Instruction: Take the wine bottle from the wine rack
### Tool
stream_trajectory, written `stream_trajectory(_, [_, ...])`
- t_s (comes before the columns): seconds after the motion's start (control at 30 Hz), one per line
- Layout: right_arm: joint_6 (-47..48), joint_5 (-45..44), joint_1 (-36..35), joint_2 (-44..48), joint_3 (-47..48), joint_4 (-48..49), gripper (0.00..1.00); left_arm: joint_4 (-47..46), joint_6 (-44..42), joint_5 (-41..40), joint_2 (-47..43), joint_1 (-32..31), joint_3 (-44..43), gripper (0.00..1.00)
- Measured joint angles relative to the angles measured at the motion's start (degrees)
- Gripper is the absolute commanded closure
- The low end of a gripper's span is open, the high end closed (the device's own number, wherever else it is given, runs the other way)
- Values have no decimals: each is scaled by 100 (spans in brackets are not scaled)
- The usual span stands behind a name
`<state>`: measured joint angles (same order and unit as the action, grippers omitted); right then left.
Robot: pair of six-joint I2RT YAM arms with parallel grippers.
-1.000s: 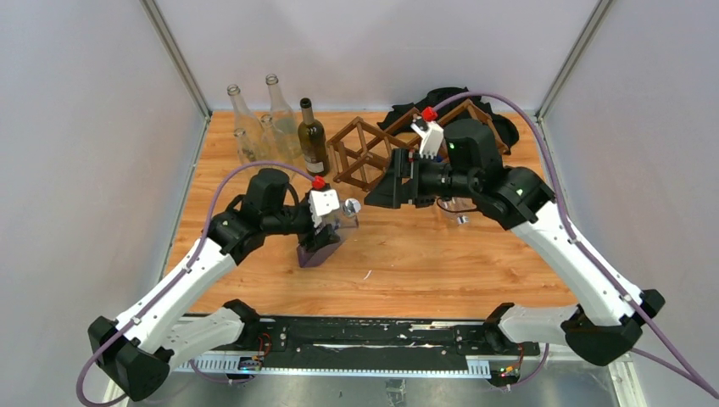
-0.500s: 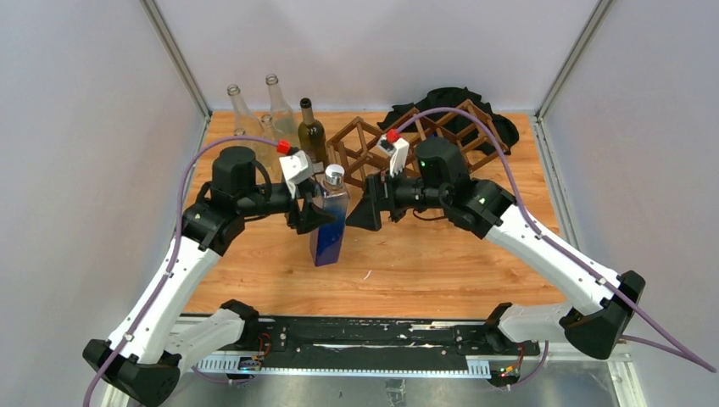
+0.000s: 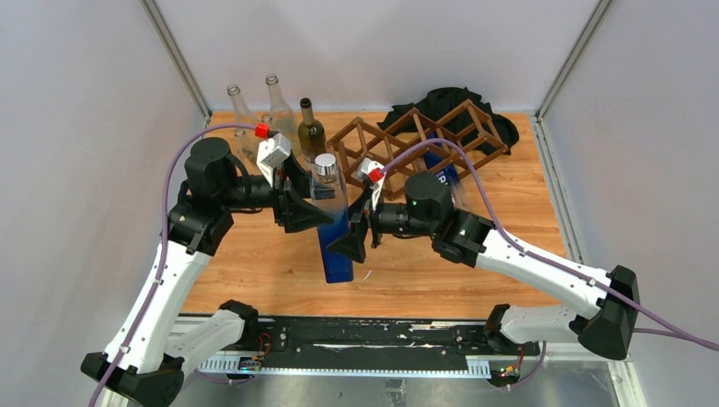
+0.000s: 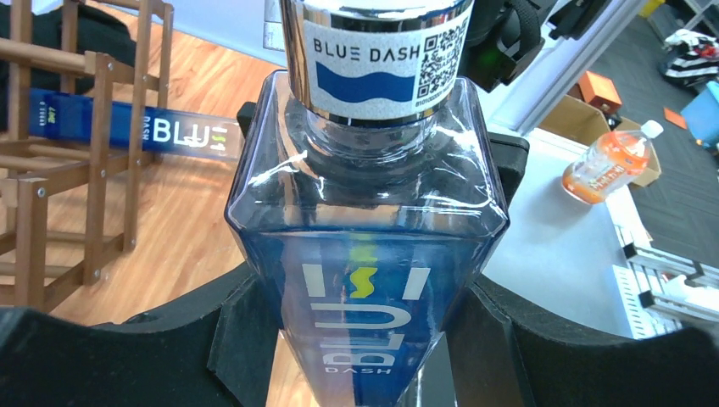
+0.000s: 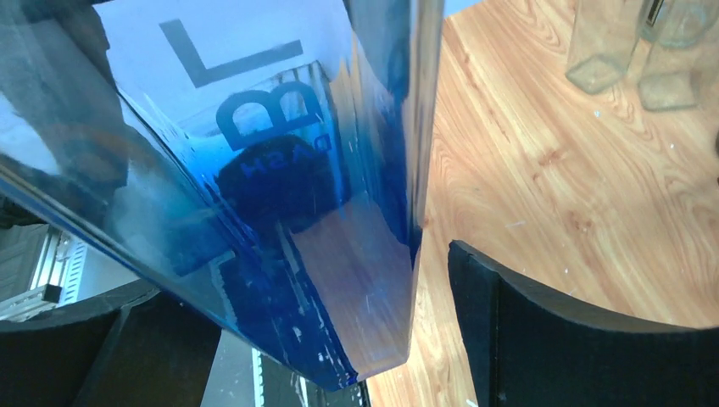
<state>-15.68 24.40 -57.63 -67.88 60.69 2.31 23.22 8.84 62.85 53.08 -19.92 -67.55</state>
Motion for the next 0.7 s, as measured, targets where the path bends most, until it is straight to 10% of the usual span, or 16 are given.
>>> stream_trajectory(0.33, [26,398,-28,-151,120,424,22,-33,184,278,-2,35,-20,100])
stream_trajectory(0.43, [17,490,-37,-151,136,485,45,168,9,269,-2,52,-87,98])
stream_trajectory(0.53, [114,640,-57,-151,136,509,97,566,-221,326,-2,61,-240,64])
stream_trajectory(0.63, [175,656,-96,-197,175,514,100,1121,-647,114,4,39,-494,1])
stream_trajectory(0.7, [186,553,-107,-289,267,382,100,1641,-1075,-256,57,44,-807,0])
